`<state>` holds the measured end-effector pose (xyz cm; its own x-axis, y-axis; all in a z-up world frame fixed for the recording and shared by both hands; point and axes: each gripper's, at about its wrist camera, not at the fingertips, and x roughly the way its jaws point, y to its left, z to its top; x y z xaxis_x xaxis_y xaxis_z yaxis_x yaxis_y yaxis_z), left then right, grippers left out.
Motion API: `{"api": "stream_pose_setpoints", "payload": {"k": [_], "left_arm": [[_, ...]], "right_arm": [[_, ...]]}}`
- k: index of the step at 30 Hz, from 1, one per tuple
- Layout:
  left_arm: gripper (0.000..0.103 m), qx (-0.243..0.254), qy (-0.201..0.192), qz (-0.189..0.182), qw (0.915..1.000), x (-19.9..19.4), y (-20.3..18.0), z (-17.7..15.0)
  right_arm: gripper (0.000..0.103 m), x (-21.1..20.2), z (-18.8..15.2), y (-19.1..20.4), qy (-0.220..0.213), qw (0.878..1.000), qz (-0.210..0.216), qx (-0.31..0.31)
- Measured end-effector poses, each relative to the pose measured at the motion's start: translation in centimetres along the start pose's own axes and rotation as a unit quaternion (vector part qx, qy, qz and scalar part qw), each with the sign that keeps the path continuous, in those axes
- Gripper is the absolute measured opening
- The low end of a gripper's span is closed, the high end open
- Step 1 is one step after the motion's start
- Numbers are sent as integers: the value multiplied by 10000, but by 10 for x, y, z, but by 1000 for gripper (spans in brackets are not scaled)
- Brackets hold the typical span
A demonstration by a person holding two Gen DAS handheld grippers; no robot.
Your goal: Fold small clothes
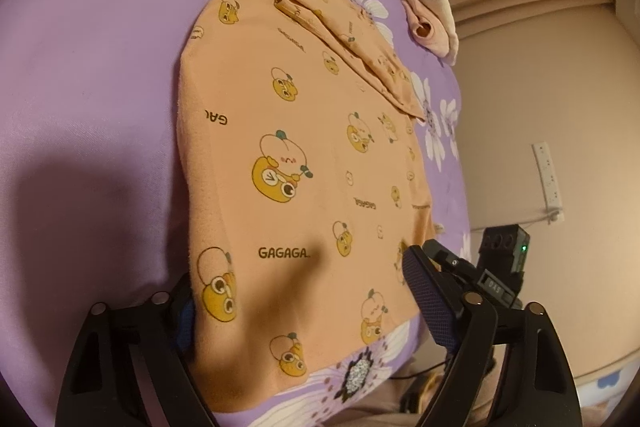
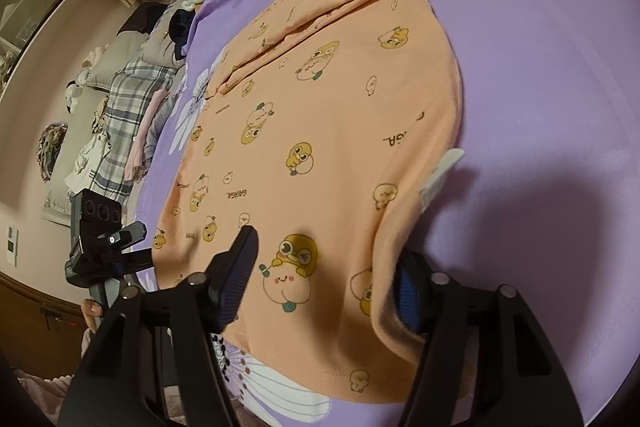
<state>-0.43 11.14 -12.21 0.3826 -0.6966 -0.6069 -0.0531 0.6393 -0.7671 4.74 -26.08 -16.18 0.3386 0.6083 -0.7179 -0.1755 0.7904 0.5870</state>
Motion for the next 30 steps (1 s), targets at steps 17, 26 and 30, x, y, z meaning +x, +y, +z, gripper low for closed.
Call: {"api": "stream_pose_setpoints", "payload": {"k": [17,26,30], "left_arm": [[43,-66,-95,382,9992,-2,7,1],[12,-197,-256,495,9983,-5,15,1],[7,-242,-288,464,9982,-6,17,2]], "right_arm": [[27,-2,2,-17,-83,9994,-24,349],[10,-3,1,-16,-202,9991,-223,294],[9,-3,1,-14,-232,9992,-230,238]]}}
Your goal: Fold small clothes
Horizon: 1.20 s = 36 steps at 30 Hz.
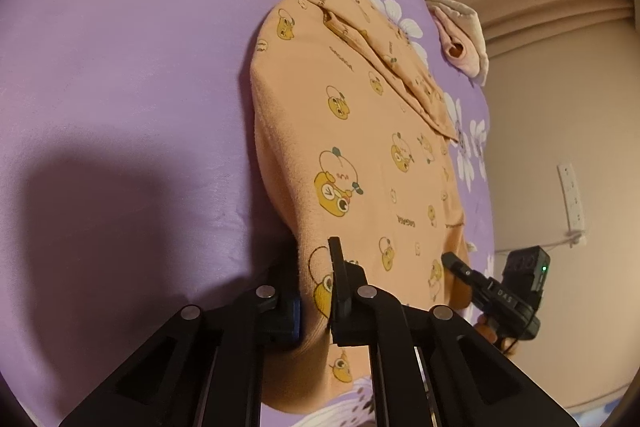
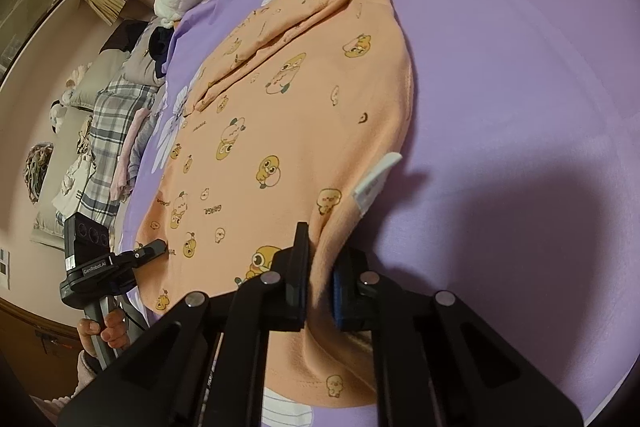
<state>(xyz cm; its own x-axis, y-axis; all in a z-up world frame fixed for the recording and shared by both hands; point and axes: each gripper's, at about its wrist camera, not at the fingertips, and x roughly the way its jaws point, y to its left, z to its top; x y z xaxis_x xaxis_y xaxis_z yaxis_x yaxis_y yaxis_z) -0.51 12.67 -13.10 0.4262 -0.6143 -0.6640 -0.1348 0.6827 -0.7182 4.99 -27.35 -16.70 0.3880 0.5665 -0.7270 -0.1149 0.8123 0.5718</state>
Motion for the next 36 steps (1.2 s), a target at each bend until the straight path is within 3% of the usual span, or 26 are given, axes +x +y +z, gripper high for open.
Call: {"api": "stream_pose_setpoints", "payload": {"k": [24,27,36], "left_arm": [[7,810,-501,-644,9934,-11,-47,15],[2,845,-559,-708,9923,-11,-52,17],[1,795,-707,-844,9907,-15,-52,20]], "right_arm": [[9,-23,8,29,-538,9970,442,-333],[8,-27,8,31,-610,9963,486,-365],[8,-38,9,34,-829,9942,559,-400]]}}
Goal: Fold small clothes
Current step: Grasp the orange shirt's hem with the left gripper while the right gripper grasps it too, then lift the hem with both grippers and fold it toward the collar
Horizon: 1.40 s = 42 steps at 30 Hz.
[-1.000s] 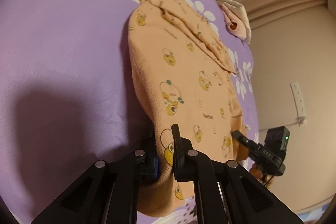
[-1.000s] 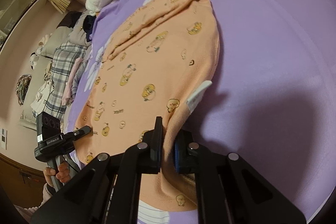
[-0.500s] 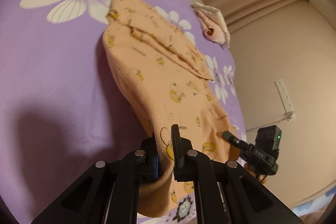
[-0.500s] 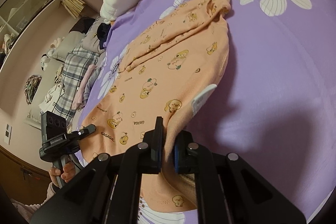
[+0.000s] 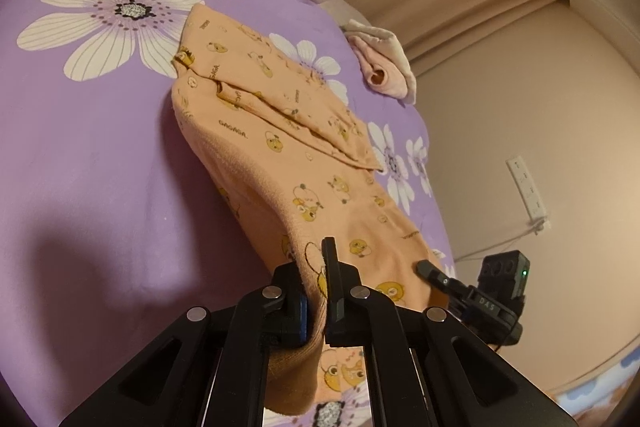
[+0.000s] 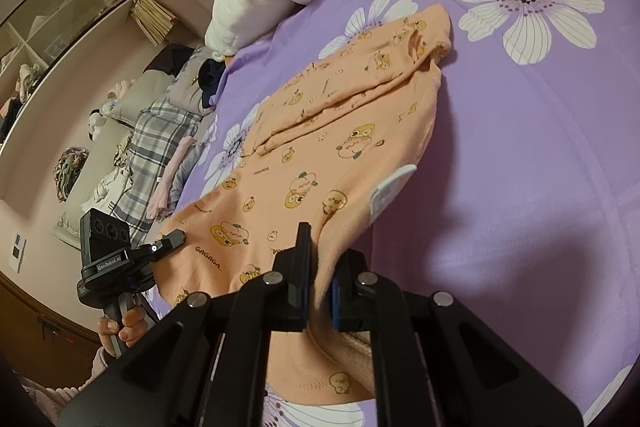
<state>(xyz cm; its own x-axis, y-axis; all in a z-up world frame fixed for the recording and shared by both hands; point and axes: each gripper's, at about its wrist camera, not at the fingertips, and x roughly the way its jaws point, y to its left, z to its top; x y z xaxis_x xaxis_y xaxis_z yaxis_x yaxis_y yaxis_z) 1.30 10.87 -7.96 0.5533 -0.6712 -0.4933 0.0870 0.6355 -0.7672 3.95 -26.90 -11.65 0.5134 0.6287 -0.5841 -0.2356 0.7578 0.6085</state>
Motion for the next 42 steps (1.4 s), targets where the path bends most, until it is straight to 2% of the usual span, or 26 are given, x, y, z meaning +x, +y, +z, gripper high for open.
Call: {"api": "stream_pose_setpoints", "payload": {"k": [29,42], "left_arm": [[1,431,-260,-217,9985,-16,-16,4],[1,466,-358,-339,9977,-23,-19,6]], "right_arm": [[8,-16,7,7,-182,9996,15,-203],[6,-25,8,12,-248,9992,49,-301]]}}
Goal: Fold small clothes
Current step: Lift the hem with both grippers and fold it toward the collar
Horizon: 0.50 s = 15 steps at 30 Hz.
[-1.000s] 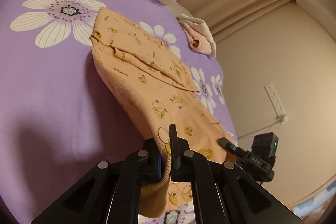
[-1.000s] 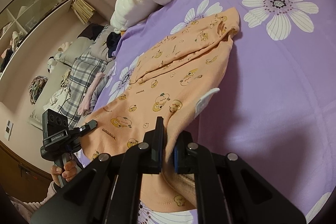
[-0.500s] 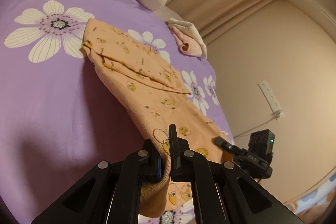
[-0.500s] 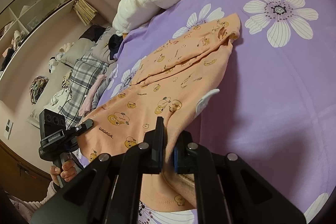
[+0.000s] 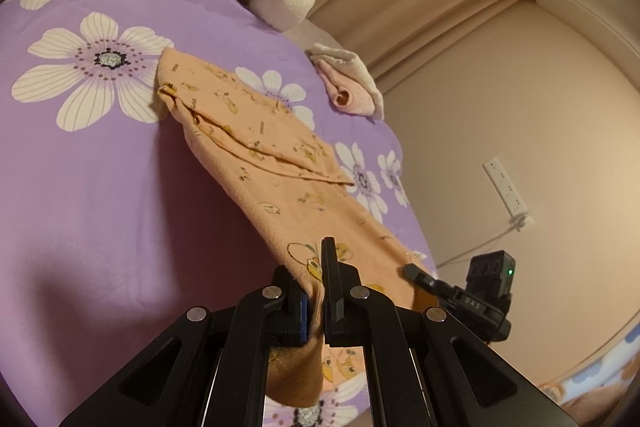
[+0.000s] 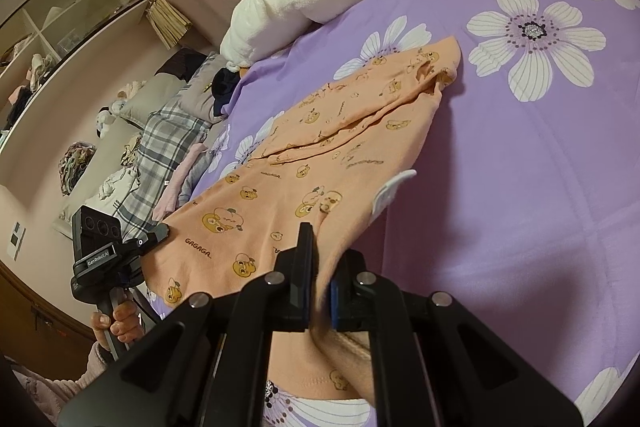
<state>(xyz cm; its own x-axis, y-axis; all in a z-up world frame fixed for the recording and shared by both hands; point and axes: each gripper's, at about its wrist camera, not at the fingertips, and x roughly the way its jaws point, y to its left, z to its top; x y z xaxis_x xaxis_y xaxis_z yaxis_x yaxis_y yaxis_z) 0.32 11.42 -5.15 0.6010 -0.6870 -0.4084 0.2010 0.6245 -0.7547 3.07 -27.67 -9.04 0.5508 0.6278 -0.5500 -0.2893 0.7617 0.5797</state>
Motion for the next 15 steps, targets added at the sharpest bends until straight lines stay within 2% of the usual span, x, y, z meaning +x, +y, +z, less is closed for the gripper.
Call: {"api": "stream_pose_setpoints", "payload": {"k": [9,15], "left_arm": [[1,165,-44,-135,9998,-6,-8,2],[0,66,-47,-130,9999,-6,-3,1]], "right_arm": [[5,-6,-1,4,-50,10000,-15,-83],[4,-11,-3,7,-139,9998,29,-135]]}}
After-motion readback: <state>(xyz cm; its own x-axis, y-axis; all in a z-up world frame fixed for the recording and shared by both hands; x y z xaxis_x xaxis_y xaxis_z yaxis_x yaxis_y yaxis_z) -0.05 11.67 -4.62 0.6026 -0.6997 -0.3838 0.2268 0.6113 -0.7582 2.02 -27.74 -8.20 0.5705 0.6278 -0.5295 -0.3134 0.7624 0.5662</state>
